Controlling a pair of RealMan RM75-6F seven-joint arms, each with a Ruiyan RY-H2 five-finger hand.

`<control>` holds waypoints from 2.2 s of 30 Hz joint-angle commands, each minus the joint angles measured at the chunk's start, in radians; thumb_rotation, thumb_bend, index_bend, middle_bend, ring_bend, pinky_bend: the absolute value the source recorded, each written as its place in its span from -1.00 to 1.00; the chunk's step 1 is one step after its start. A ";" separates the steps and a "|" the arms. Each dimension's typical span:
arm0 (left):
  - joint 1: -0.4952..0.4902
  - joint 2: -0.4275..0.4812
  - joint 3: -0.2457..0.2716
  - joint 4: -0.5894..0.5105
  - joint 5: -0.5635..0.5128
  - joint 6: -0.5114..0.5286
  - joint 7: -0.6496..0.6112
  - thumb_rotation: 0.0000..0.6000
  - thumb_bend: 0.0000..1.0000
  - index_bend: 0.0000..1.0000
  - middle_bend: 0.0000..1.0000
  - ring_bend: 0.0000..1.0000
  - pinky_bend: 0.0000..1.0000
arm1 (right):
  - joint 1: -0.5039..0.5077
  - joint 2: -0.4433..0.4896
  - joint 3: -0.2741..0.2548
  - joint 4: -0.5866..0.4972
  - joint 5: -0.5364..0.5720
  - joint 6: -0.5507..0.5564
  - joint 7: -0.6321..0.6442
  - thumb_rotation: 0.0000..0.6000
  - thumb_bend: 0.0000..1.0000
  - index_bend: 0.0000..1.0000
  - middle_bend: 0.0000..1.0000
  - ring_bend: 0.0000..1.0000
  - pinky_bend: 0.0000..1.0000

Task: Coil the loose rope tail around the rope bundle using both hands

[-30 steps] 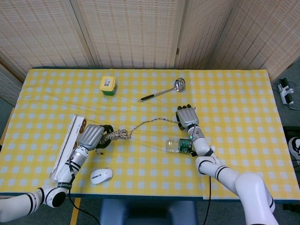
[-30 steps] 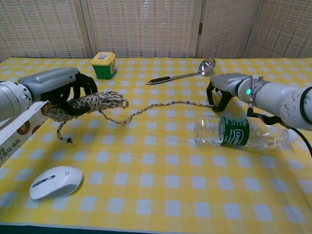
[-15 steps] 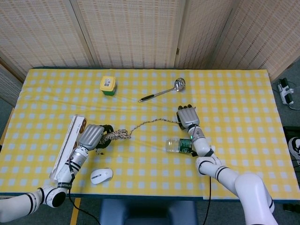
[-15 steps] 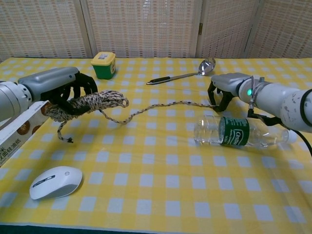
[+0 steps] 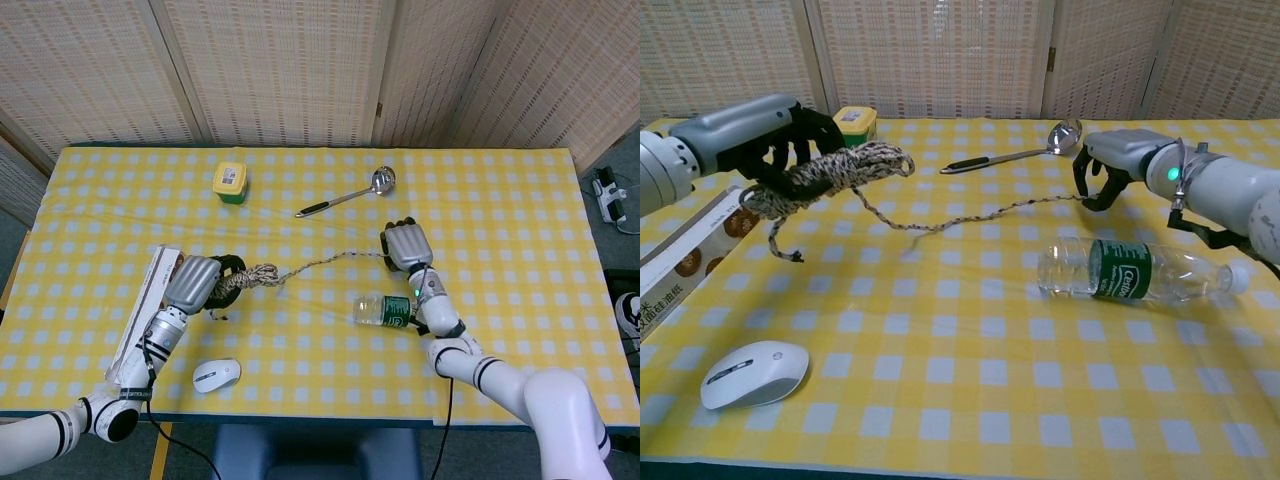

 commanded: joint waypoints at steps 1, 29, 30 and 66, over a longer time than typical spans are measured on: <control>0.000 0.012 -0.008 -0.037 0.013 0.010 -0.019 1.00 0.28 0.22 0.33 0.17 0.40 | -0.045 0.084 0.013 -0.146 -0.062 0.080 0.074 1.00 0.04 0.30 -0.33 -0.43 -0.63; -0.107 -0.060 -0.078 -0.257 -0.215 -0.025 0.267 1.00 0.29 0.21 0.33 0.18 0.34 | -0.052 0.273 0.156 -0.945 -0.070 0.310 0.124 1.00 0.12 0.39 -0.04 0.05 -0.02; -0.108 -0.062 -0.080 -0.258 -0.230 -0.025 0.271 1.00 0.29 0.21 0.33 0.18 0.34 | -0.058 0.281 0.155 -0.957 -0.077 0.316 0.129 1.00 0.12 0.39 -0.04 0.05 -0.02; -0.043 0.065 -0.361 -0.287 -0.770 -0.254 -0.234 1.00 0.29 0.20 0.33 0.20 0.34 | -0.259 0.519 -0.094 -1.133 -0.474 0.356 0.496 1.00 0.22 0.43 -0.01 0.06 0.00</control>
